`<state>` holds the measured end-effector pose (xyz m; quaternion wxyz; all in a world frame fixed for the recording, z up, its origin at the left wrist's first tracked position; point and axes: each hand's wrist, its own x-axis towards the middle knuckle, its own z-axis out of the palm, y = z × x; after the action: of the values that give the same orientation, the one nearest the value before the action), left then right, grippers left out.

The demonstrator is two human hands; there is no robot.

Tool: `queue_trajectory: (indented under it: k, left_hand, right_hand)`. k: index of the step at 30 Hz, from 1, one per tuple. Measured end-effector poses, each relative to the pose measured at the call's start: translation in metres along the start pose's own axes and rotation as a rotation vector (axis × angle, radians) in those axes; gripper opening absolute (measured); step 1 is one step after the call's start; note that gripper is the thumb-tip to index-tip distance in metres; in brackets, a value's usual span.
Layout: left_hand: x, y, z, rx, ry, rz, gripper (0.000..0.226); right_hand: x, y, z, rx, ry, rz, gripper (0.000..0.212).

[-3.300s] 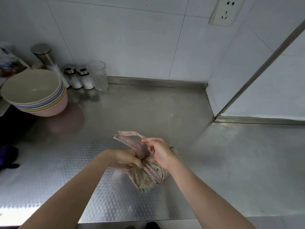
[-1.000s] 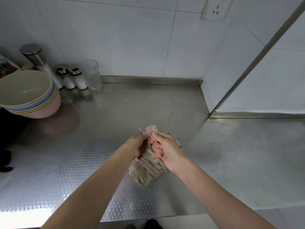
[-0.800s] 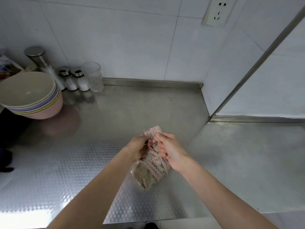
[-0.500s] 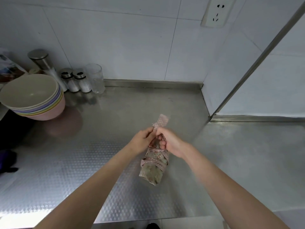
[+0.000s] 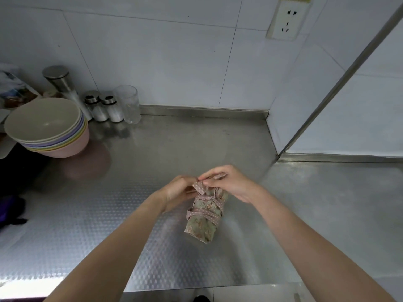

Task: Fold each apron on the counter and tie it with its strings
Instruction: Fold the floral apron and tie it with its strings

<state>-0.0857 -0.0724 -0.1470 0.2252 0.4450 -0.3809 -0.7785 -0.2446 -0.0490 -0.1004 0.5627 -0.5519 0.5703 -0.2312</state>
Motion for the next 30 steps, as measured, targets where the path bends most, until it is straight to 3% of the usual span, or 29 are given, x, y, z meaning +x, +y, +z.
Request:
queue_trajectory:
  k: [2, 4, 8, 11, 13, 16, 19, 22, 24, 27, 30]
  left_hand:
    - [0.002, 0.002, 0.004, -0.125, 0.045, -0.051, 0.023]
    - [0.006, 0.002, 0.01, -0.127, 0.085, -0.071, 0.025]
    - [0.01, 0.004, 0.014, -0.011, 0.112, -0.146, 0.022]
    - [0.007, 0.008, 0.014, -0.019, 0.045, -0.195, 0.011]
    - [0.009, 0.01, 0.018, 0.015, 0.061, -0.171, 0.016]
    - [0.011, 0.009, 0.024, 0.122, 0.213, -0.087, 0.025]
    - [0.018, 0.0, 0.019, 0.141, 0.382, -0.004, 0.03]
    - [0.023, -0.009, 0.018, 0.18, 0.432, -0.003, 0.033]
    - [0.023, -0.008, 0.016, 0.064, 0.44, -0.013, 0.032]
    - [0.013, -0.005, 0.008, 0.003, 0.374, -0.051, 0.027]
    - [0.0, -0.012, 0.003, 0.206, 0.194, -0.117, 0.023]
  right_hand:
    - [0.007, -0.004, 0.001, -0.509, 0.092, -0.125, 0.014]
    - [0.009, -0.004, 0.012, -0.851, 0.168, -0.228, 0.019]
    - [0.001, 0.007, 0.031, -1.199, 0.423, -0.345, 0.027]
    - [0.0, 0.015, 0.036, -1.226, 0.47, -0.473, 0.043]
    - [0.003, 0.022, 0.036, -1.258, 0.453, -0.552, 0.036]
    - [0.004, 0.027, 0.032, -1.285, 0.458, -0.704, 0.009]
    - [-0.007, 0.031, 0.041, -1.167, 0.267, -0.802, 0.011]
    - [-0.016, 0.042, 0.047, -1.033, 0.141, -0.659, 0.028]
    - [-0.013, 0.055, 0.038, -0.899, 0.17, -0.49, 0.032]
    - [-0.018, 0.064, 0.024, -0.824, 0.203, -0.259, 0.055]
    - [-0.018, 0.06, 0.023, -0.788, 0.204, -0.196, 0.042]
